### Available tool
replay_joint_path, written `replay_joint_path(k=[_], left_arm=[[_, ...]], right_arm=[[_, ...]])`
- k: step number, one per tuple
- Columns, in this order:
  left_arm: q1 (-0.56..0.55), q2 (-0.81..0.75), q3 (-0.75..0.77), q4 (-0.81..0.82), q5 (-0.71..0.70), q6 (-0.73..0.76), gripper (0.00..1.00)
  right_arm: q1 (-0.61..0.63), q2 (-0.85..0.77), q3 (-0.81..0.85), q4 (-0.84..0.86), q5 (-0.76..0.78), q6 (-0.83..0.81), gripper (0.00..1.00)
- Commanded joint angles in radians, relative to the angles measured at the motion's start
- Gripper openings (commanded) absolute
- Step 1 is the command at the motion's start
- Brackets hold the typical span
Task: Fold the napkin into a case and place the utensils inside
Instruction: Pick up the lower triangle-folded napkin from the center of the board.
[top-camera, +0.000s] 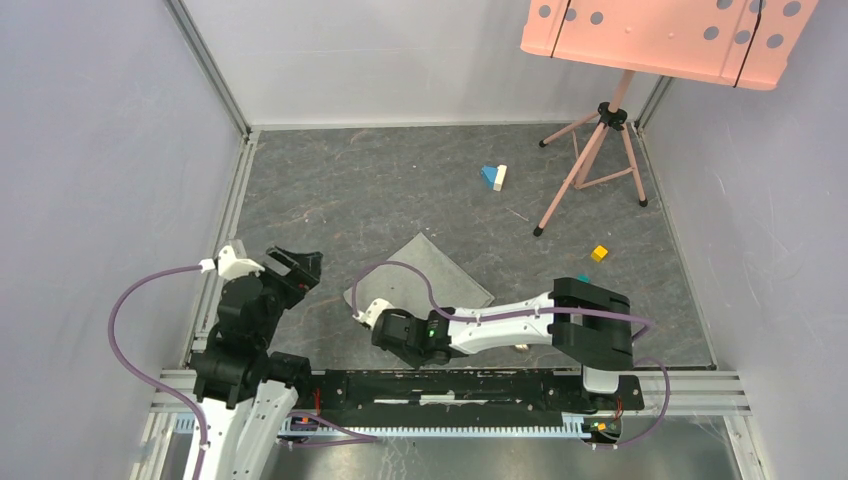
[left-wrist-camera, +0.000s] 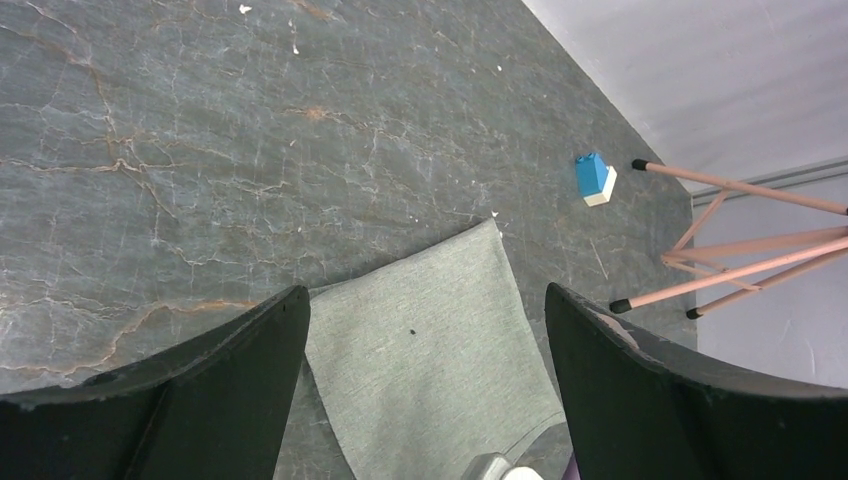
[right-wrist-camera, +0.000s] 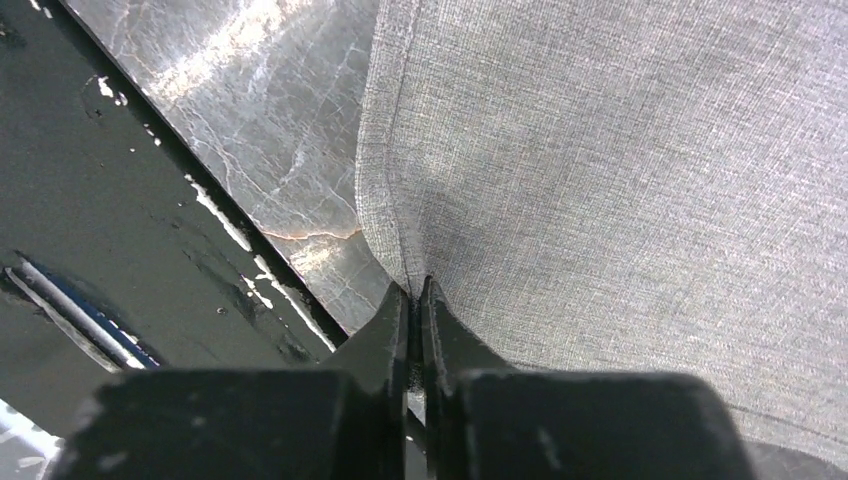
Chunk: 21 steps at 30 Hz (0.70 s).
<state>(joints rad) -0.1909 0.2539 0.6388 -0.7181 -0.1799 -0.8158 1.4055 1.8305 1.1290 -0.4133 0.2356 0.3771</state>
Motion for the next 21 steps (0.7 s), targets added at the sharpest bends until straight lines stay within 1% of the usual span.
replay_joint_path(k=[1, 7, 12, 13, 17, 21], left_arm=[[0.005, 0.069, 0.0, 0.029, 0.046, 0.033, 0.94], [0.004, 0.263, -0.046, 0.08, 0.174, -0.029, 0.95], [0.004, 0.434, -0.101, 0.124, 0.28, -0.162, 0.95], [0.004, 0.453, -0.122, 0.155, 0.298, -0.195, 0.95], [0.003, 0.464, -0.221, 0.282, 0.335, -0.326, 0.94], [0.004, 0.447, -0.316, 0.374, 0.322, -0.426, 0.89]], right_arm=[[-0.031, -0.045, -0.041, 0.075, -0.016, 0.001, 0.01], [-0.125, -0.18, -0.177, 0.307, -0.28, 0.031, 0.0], [-0.264, -0.267, -0.348, 0.536, -0.511, 0.139, 0.0], [-0.295, -0.28, -0.385, 0.596, -0.56, 0.163, 0.0], [-0.394, -0.312, -0.491, 0.725, -0.65, 0.23, 0.0], [-0.492, -0.334, -0.602, 0.887, -0.728, 0.322, 0.0]])
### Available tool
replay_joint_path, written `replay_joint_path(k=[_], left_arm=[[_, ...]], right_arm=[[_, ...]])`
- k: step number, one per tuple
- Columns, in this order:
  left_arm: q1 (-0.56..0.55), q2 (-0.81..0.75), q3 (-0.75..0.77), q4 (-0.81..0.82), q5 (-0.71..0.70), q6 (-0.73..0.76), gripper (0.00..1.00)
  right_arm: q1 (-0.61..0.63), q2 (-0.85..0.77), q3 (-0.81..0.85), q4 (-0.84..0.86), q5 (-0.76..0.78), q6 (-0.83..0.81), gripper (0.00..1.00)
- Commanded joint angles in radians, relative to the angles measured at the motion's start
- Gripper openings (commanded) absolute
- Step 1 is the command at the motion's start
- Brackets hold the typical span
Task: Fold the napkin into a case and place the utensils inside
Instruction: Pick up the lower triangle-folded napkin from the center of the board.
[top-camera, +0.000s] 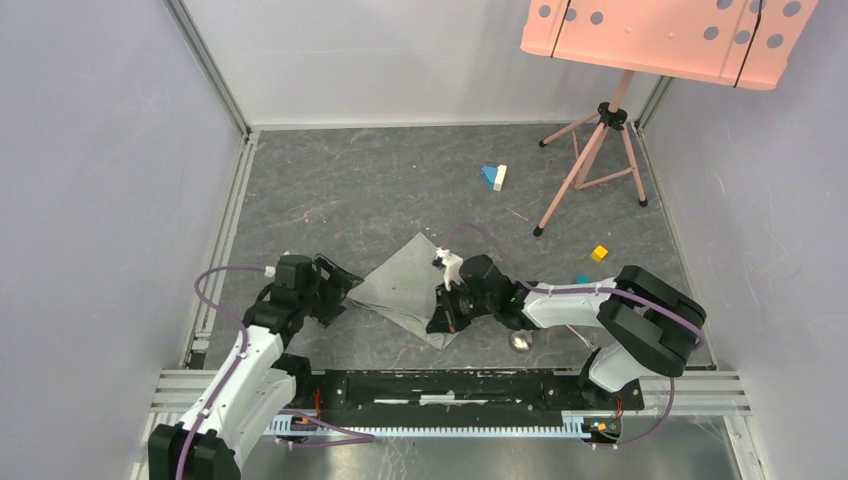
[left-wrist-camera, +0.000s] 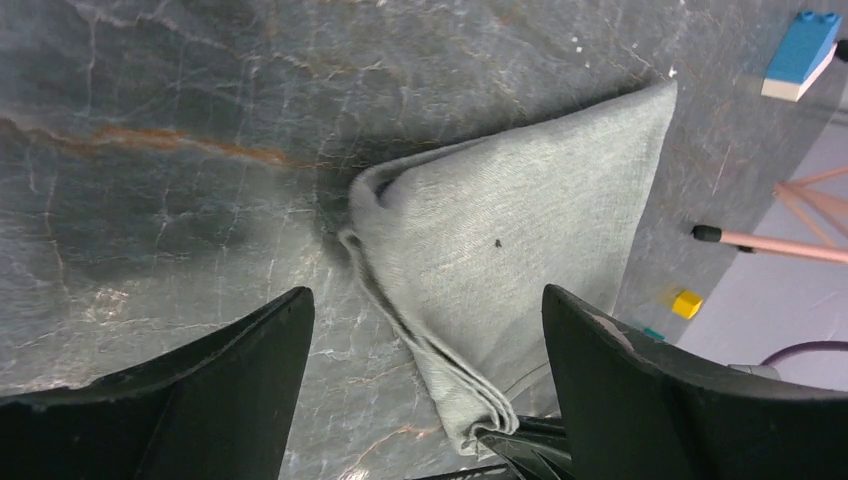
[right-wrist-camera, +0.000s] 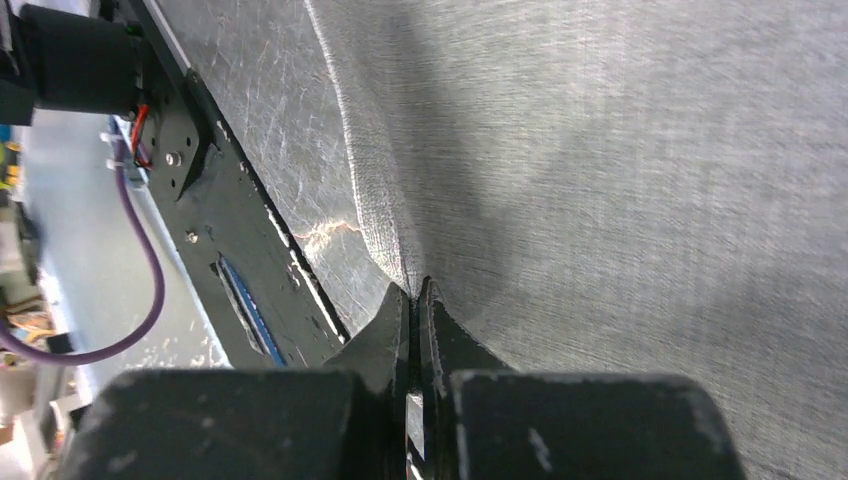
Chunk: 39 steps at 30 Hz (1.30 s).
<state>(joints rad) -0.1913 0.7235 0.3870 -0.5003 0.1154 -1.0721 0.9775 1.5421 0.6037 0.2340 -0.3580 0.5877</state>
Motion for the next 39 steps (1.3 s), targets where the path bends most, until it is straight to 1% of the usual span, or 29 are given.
replay_joint_path(k=[1, 6, 9, 12, 17, 18, 21, 27, 30, 34, 39], left_arm=[[0.005, -0.029, -0.089, 0.185, 0.023, -0.185, 0.88], [0.004, -0.046, -0.185, 0.347, 0.014, -0.229, 0.83], [0.004, -0.003, -0.188, 0.415, 0.017, -0.199, 0.81], [0.006, 0.067, -0.163, 0.434, 0.029, -0.165, 0.77], [0.005, 0.162, -0.124, 0.448, 0.059, -0.14, 0.59], [0.006, 0.175, -0.117, 0.441, 0.061, -0.141, 0.52], [0.005, 0.207, -0.098, 0.429, 0.066, -0.138, 0.38], [0.004, 0.285, -0.017, 0.41, 0.099, -0.085, 0.26], [0.004, 0.352, 0.037, 0.409, 0.13, -0.049, 0.24], [-0.013, 0.443, 0.101, 0.426, 0.175, -0.022, 0.18], [-0.083, 0.534, 0.18, 0.433, 0.153, -0.014, 0.17]], right_arm=[[-0.082, -0.045, -0.092, 0.265, -0.154, 0.126, 0.0], [-0.123, -0.026, -0.12, 0.313, -0.195, 0.136, 0.0], [-0.138, -0.025, -0.132, 0.323, -0.199, 0.134, 0.0], [-0.154, -0.025, -0.136, 0.329, -0.207, 0.13, 0.01], [-0.175, -0.028, -0.145, 0.332, -0.217, 0.122, 0.01], [-0.178, -0.029, -0.145, 0.333, -0.219, 0.121, 0.01], [-0.182, -0.032, -0.154, 0.335, -0.22, 0.118, 0.0], [-0.213, -0.037, -0.179, 0.339, -0.222, 0.106, 0.0], [-0.232, -0.041, -0.189, 0.329, -0.222, 0.089, 0.0], [-0.253, -0.052, -0.2, 0.321, -0.231, 0.076, 0.0], [-0.268, -0.062, -0.207, 0.303, -0.231, 0.055, 0.0]])
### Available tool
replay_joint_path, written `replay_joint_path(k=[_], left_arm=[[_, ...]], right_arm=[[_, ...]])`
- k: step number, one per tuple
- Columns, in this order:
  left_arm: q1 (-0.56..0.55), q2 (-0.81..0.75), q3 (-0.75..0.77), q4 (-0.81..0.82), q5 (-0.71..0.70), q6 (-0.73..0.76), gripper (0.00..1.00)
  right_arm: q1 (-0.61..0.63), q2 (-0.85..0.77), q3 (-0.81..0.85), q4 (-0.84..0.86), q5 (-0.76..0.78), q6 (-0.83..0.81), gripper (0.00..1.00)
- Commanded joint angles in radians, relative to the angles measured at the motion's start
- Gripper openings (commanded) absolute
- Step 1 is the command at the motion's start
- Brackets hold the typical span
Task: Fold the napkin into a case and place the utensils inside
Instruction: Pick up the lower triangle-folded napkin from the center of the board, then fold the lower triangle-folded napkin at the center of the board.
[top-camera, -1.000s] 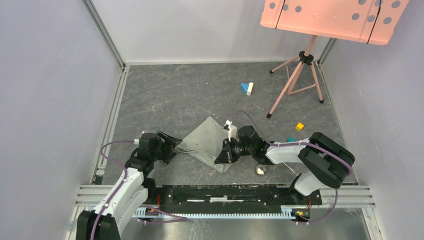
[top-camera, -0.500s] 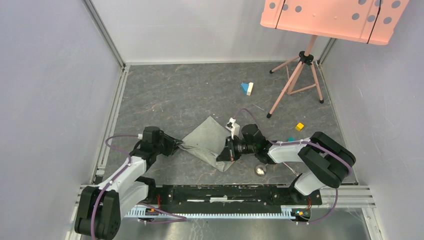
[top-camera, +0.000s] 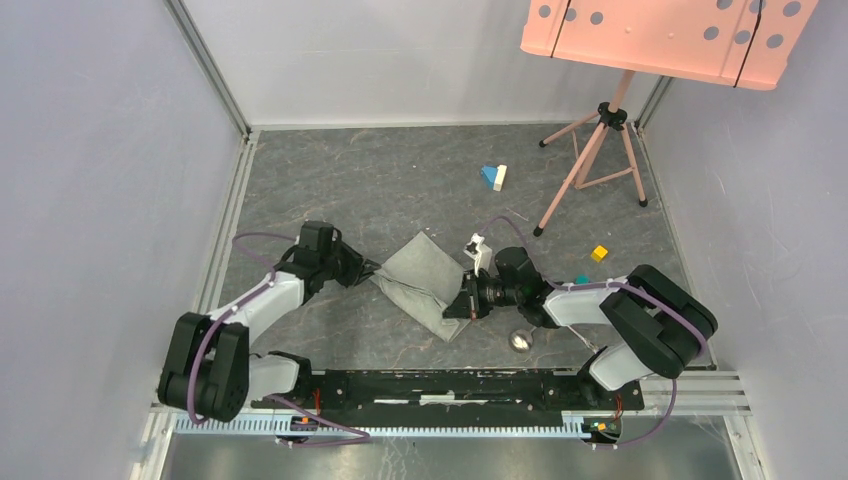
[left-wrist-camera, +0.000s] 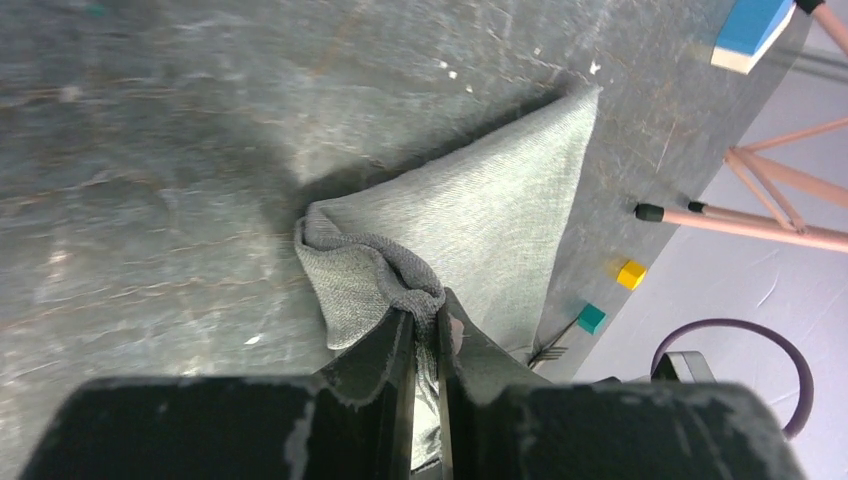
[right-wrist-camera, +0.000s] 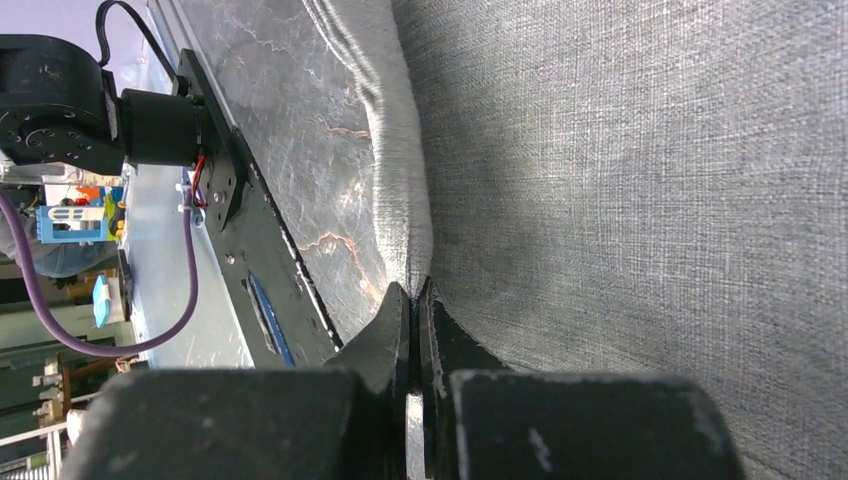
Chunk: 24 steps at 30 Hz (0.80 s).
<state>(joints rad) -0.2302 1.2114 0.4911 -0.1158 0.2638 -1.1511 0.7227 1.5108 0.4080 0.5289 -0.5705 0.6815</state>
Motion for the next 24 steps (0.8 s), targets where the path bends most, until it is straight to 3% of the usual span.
replay_joint_path(k=[1, 13, 24], left_arm=[[-0.054, 0.066, 0.088, 0.054, 0.003, 0.063, 0.17], [-0.106, 0.223, 0.173, 0.065, -0.005, 0.08, 0.16], [-0.129, 0.319, 0.225, 0.068, 0.019, 0.106, 0.15]], right_arm=[[-0.018, -0.035, -0.014, 0.008, -0.019, -0.042, 0.0], [-0.039, -0.077, -0.043, -0.011, -0.016, -0.08, 0.01], [-0.037, -0.079, -0.059, -0.024, -0.035, -0.118, 0.2]])
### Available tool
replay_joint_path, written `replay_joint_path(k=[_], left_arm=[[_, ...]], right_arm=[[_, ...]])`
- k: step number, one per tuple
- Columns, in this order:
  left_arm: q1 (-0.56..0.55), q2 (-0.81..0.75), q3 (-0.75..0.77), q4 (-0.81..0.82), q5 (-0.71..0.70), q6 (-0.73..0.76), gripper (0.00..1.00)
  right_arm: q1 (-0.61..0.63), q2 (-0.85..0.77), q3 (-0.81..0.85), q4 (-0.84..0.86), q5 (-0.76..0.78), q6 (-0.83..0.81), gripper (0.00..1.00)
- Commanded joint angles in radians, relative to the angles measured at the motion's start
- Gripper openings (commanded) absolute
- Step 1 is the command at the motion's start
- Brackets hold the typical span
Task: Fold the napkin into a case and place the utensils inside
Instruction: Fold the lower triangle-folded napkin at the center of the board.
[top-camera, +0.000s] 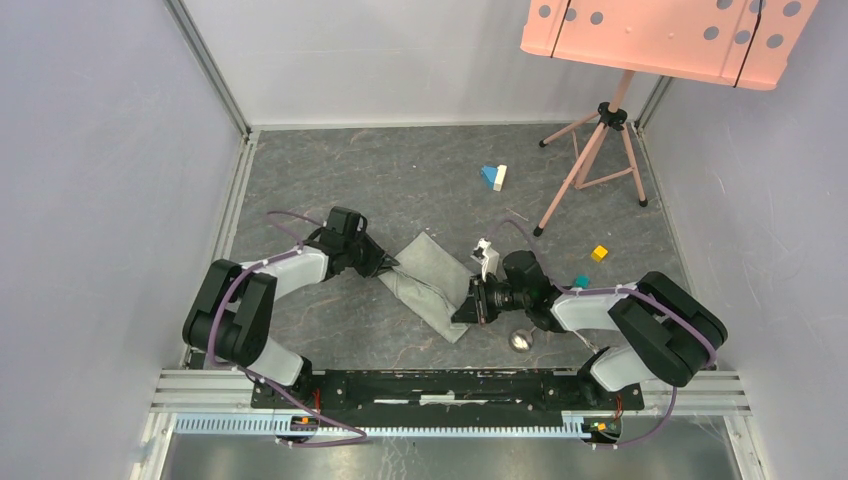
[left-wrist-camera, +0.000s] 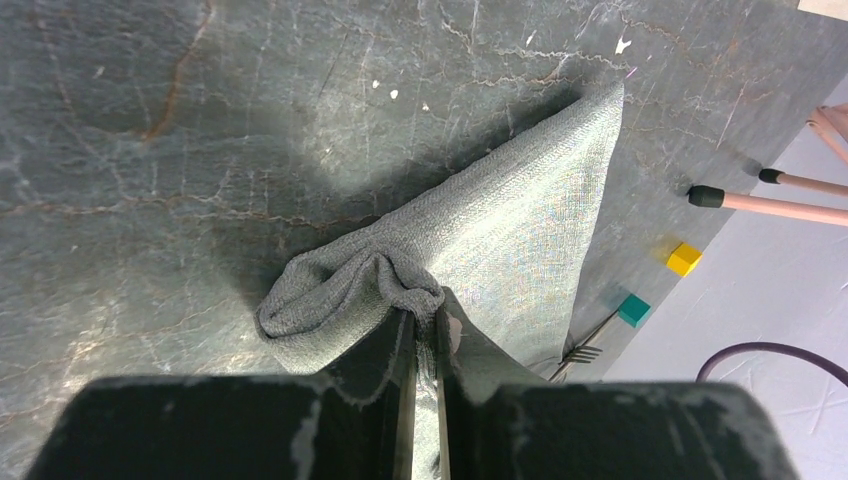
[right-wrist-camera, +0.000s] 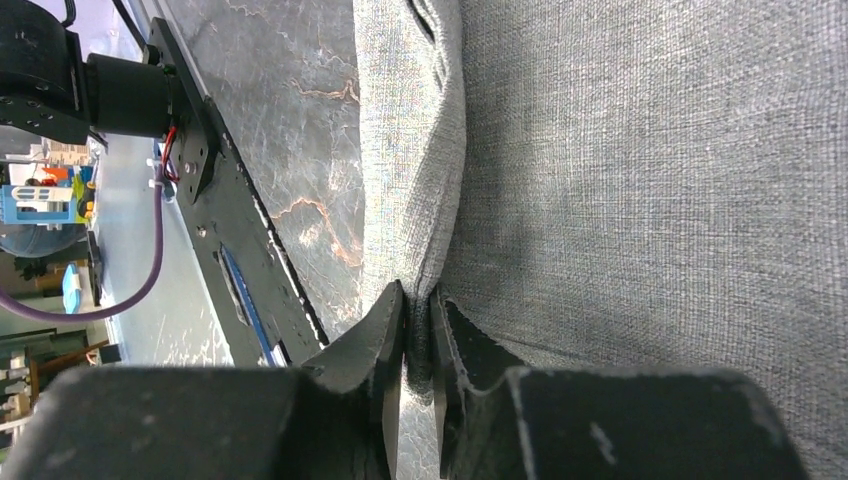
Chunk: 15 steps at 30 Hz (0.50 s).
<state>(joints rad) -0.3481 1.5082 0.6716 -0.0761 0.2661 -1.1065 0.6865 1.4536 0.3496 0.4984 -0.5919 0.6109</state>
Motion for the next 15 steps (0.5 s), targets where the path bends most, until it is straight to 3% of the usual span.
replay_joint_path(k=[1, 10, 15], left_arm=[[-0.013, 0.027, 0.046, 0.03, 0.018, 0.064, 0.15], [-0.018, 0.032, 0.044, 0.03, 0.024, 0.071, 0.15], [-0.019, 0.028, 0.044, 0.03, 0.024, 0.071, 0.14]], right_arm=[[-0.002, -0.024, 0.007, -0.013, -0.009, -0.063, 0.22], [0.008, -0.097, 0.119, -0.213, 0.121, -0.225, 0.58], [0.053, -0.049, 0.182, -0.258, 0.18, -0.268, 0.65]])
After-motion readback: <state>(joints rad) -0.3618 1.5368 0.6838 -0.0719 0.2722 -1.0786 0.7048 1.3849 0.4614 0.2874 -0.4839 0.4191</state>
